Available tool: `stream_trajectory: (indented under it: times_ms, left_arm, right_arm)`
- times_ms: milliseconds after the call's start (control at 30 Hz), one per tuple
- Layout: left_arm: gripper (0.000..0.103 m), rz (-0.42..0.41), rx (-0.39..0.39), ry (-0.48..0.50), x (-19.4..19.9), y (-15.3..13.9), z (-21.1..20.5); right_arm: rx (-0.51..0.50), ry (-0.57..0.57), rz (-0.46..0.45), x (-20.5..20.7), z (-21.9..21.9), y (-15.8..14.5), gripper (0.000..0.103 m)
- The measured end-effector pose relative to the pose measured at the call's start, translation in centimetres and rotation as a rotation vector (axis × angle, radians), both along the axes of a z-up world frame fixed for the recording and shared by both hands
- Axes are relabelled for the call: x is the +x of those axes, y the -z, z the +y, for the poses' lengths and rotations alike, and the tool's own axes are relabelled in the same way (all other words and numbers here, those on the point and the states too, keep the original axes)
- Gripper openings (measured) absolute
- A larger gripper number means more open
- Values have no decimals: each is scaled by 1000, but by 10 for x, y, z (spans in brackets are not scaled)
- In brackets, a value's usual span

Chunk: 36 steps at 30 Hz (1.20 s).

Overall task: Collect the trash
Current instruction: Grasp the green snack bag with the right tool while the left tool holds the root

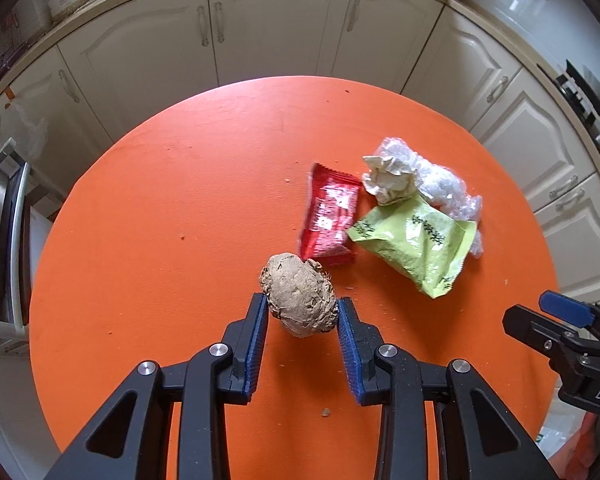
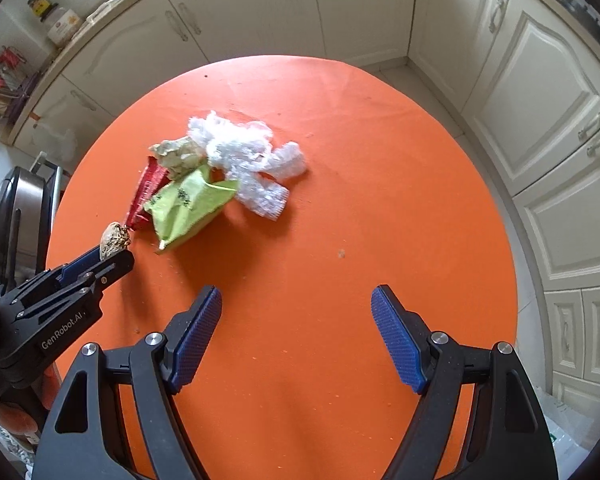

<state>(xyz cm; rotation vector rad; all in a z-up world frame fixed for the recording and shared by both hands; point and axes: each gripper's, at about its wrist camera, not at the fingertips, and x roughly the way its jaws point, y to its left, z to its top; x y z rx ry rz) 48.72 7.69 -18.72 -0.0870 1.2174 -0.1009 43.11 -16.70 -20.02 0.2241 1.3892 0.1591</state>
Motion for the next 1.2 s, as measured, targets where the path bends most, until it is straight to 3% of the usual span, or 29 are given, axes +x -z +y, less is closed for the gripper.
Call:
stream_trajectory:
  times_ms: [233, 600, 667, 833, 967, 1200]
  left_arm:
    - [31, 1, -15, -66, 1, -5, 44]
    - [31, 24, -59, -116, 6, 3, 86]
    - [31, 23, -67, -114, 6, 2, 88]
    - [31, 17, -72, -107, 2, 1, 92]
    - [31, 14, -67, -98, -2, 0, 89]
    - [31, 5, -62, -71, -13, -10, 76]
  right_arm:
    - [0, -90, 5, 32, 49, -6, 79]
    - [-22, -125, 107, 64, 98, 32, 77]
    - [-27, -123, 81, 64, 101, 27, 50]
    - [-10, -122, 81, 58, 95, 22, 23]
    - [-4, -127, 71, 47, 82, 16, 17]
    - [4, -125, 45, 23, 64, 0, 16]
